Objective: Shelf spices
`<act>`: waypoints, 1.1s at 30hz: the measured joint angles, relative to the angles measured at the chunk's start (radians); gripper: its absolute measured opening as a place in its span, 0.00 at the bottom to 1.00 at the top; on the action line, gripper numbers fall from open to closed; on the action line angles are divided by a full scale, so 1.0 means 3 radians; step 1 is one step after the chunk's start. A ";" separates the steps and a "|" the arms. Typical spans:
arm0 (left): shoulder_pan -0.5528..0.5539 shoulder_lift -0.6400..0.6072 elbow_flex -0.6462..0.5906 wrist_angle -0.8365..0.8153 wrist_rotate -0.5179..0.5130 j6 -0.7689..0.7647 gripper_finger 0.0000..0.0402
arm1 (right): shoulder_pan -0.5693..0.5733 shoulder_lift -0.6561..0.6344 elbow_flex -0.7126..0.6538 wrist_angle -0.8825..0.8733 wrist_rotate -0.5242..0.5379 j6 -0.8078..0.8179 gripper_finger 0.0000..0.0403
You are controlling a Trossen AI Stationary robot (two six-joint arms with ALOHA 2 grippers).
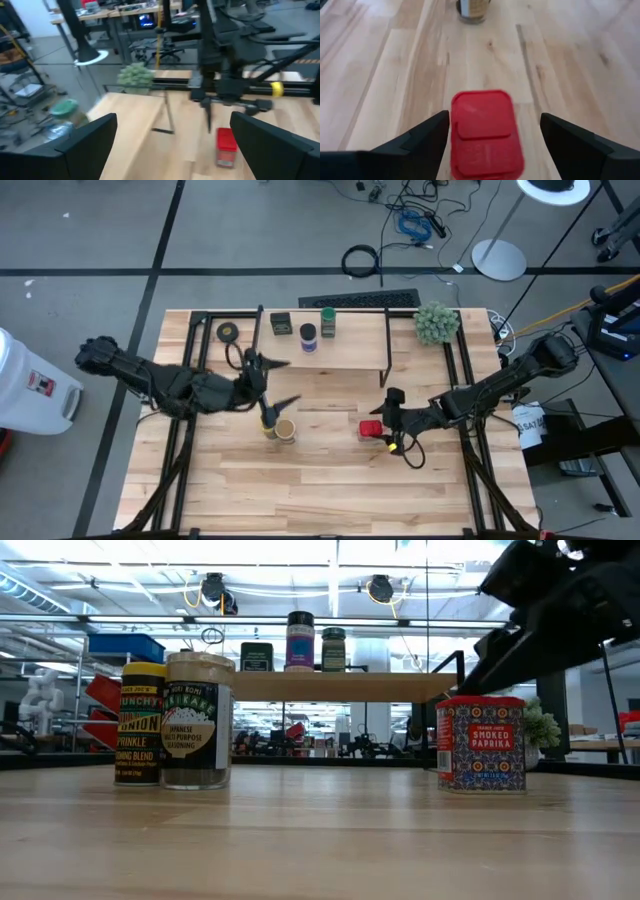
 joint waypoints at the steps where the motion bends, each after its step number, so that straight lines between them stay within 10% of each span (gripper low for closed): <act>1: 0.0077 0.0000 0.0079 -0.0126 0.0005 0.0001 0.99 | 0.0000 -0.0034 0.0000 -0.0001 0.0009 -0.0019 0.75; 19: 0.1803 0.0061 0.0517 -0.0910 0.1655 0.0256 0.99 | -0.0001 -0.0530 0.0000 0.0000 0.0092 -0.0188 0.75; 33: 0.1819 0.0512 0.0517 -0.0838 0.1470 0.0927 0.99 | -0.0001 -0.0625 0.0000 -0.0002 0.0162 -0.0168 0.75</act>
